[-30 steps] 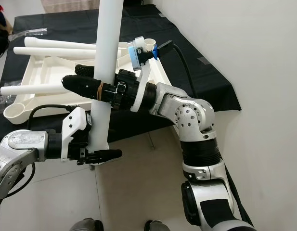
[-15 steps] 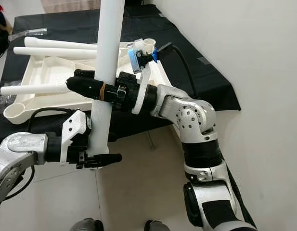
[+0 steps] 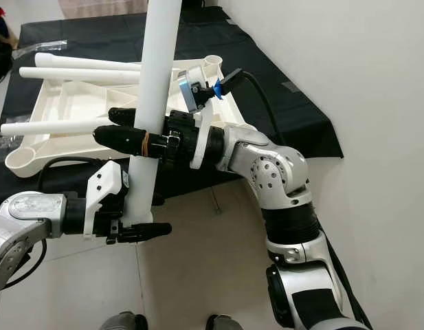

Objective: Building children table

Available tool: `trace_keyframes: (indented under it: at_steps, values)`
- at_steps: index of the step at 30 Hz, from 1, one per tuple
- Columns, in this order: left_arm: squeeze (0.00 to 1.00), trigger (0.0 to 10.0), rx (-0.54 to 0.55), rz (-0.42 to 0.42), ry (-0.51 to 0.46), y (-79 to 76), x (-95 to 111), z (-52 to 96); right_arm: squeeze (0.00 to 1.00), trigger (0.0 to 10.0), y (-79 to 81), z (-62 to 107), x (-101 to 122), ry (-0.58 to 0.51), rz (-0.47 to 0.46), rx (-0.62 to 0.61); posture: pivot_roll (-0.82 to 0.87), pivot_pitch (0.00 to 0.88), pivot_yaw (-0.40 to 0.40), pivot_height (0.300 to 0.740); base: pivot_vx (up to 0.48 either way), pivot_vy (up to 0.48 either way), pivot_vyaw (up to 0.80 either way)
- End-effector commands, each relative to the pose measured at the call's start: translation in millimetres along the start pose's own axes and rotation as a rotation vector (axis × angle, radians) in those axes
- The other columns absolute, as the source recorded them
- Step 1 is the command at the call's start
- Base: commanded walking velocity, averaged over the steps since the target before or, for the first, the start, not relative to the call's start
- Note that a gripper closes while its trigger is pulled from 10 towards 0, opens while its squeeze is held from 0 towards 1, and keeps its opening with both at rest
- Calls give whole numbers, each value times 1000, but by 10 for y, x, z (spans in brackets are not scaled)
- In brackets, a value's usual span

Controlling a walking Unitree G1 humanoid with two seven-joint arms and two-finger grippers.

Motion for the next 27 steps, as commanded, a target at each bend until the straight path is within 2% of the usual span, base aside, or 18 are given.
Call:
trace_keyframes:
  at_steps: [1,2,3,14,18,20,21,22,27]
  values:
    - [0,10000,-22,-14,6,-53,12,21,0,2039,37,-24,-1,10,25,14,56,149,-18,740,0,0,0]
    - [0,10000,-22,-14,6,-53,12,21,0,2039,37,-24,-1,10,25,14,56,149,-18,740,0,0,0]
    - [0,10000,-23,-14,5,-57,9,18,0,0,34,-25,1,10,25,12,53,149,-17,740,0,0,0]
    - [0,10000,-46,2,10,-136,-24,6,0,0,43,-22,-36,31,18,16,49,157,-16,740,0,0,0]
    - [0,10000,-32,15,35,-112,-60,8,0,0,32,-20,-36,33,19,11,50,159,-17,740,0,0,0]
    - [0,10000,-12,47,58,-76,-97,7,0,0,32,-19,-36,33,17,12,50,159,-17,740,0,0,0]
    - [251,10000,-19,45,67,-82,-104,9,0,0,33,-20,-35,32,17,13,50,159,-17,740,0,0,0]
    - [984,10000,-23,45,69,-86,-106,13,0,0,35,-20,-34,32,17,15,50,159,-17,740,0,0,0]
    - [1000,10000,-27,42,54,-90,-79,35,0,0,28,-19,-20,28,21,13,52,156,-18,740,0,0,0]
Point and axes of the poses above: a point about 5 cm out from each wrist's last joint towards the gripper, its own z axis pointing back from the gripper into the wrist, its own x axis along the axis of the wrist's last joint, y = z × x, the point moved 6 cm from there along -z, pointing out of the wrist towards the gripper, and after that the axes turned 6 degrees about -z, right-handed, at the moved point
